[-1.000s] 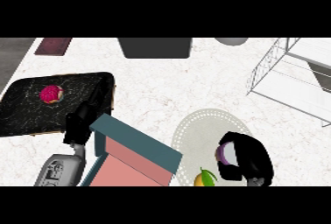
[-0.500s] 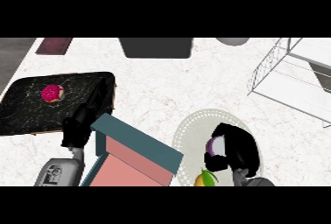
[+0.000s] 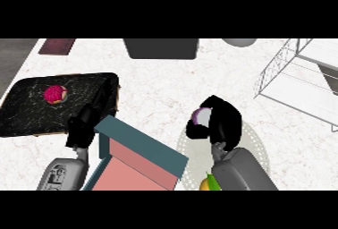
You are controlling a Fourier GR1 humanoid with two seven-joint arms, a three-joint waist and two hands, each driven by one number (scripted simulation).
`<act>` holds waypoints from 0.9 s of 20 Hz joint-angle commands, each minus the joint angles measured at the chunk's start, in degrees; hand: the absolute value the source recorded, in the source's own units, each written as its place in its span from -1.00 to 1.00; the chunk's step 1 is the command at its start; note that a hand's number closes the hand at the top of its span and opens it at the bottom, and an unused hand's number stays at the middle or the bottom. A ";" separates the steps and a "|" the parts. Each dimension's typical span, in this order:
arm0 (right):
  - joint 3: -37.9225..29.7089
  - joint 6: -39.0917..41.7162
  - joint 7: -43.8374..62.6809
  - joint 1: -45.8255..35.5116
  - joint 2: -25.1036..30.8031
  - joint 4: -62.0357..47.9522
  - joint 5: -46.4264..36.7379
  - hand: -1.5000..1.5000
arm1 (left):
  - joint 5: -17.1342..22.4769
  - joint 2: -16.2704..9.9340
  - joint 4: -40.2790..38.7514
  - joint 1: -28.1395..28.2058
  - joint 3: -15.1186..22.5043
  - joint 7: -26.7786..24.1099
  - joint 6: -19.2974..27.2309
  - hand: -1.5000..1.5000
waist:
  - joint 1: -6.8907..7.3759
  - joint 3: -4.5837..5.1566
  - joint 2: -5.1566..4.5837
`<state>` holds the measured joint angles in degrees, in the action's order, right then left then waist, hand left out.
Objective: Pick the can from the placemat and place it in the tiered shelf
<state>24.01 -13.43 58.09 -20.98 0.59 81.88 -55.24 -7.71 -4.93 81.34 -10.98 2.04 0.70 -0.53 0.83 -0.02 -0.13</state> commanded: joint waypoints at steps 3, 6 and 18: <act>3.70 -13.14 8.03 -2.97 -0.56 6.62 -4.51 1.00 | 0.06 -0.25 1.91 -0.30 -0.38 2.41 0.23 0.00 | -0.44 0.01 0.38; 4.19 -10.87 13.45 -7.90 -0.56 9.68 -9.27 1.00 | 0.34 -0.70 1.33 -1.17 -0.77 3.22 -0.41 0.00 | -0.60 0.05 0.41; -7.78 10.12 18.95 -17.81 -0.57 19.69 -27.09 1.00 | -1.31 1.23 4.34 4.29 1.56 1.14 1.07 0.00 | -0.96 0.08 0.57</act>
<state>19.56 -11.44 67.66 -34.66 0.37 98.90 -77.51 -8.10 -4.55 83.65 -9.76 2.14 2.74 -0.06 -0.34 0.07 0.41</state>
